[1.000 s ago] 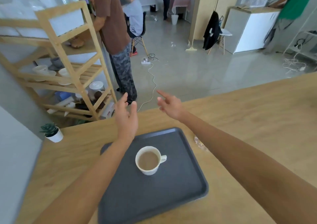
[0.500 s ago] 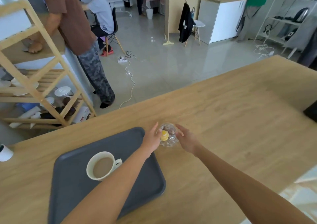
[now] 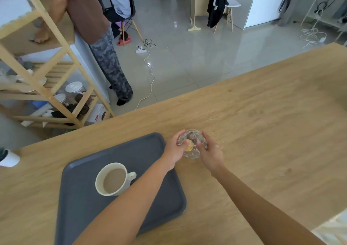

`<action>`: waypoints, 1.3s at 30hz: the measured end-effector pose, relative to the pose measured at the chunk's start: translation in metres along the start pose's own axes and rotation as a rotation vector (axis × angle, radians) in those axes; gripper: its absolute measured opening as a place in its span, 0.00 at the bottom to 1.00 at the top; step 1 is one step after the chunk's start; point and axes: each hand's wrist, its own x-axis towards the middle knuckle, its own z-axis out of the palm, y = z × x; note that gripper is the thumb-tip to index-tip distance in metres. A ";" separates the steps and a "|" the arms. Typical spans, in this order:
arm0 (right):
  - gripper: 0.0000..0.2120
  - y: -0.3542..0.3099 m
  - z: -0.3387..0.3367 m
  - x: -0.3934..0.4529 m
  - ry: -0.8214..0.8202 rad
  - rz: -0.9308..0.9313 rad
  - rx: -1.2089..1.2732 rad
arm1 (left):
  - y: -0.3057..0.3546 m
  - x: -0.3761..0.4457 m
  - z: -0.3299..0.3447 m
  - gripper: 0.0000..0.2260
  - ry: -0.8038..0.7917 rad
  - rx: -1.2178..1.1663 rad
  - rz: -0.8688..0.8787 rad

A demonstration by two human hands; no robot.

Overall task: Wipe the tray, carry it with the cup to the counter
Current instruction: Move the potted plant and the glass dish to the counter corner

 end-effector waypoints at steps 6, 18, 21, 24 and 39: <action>0.24 -0.024 -0.009 -0.006 -0.004 -0.051 0.031 | 0.009 -0.007 -0.008 0.22 -0.033 -0.198 -0.039; 0.25 -0.134 0.020 -0.025 -0.103 -0.225 0.020 | 0.070 -0.046 -0.100 0.20 0.161 -0.196 0.101; 0.25 -0.162 0.062 -0.031 -0.198 -0.285 0.025 | 0.068 -0.069 -0.148 0.21 0.249 -0.221 0.118; 0.25 -0.184 0.120 -0.043 -0.317 -0.312 0.024 | 0.052 -0.099 -0.203 0.21 0.344 -0.260 0.122; 0.23 -0.217 0.405 -0.142 -0.749 -0.284 -0.093 | -0.114 -0.200 -0.427 0.15 0.671 -0.474 -0.120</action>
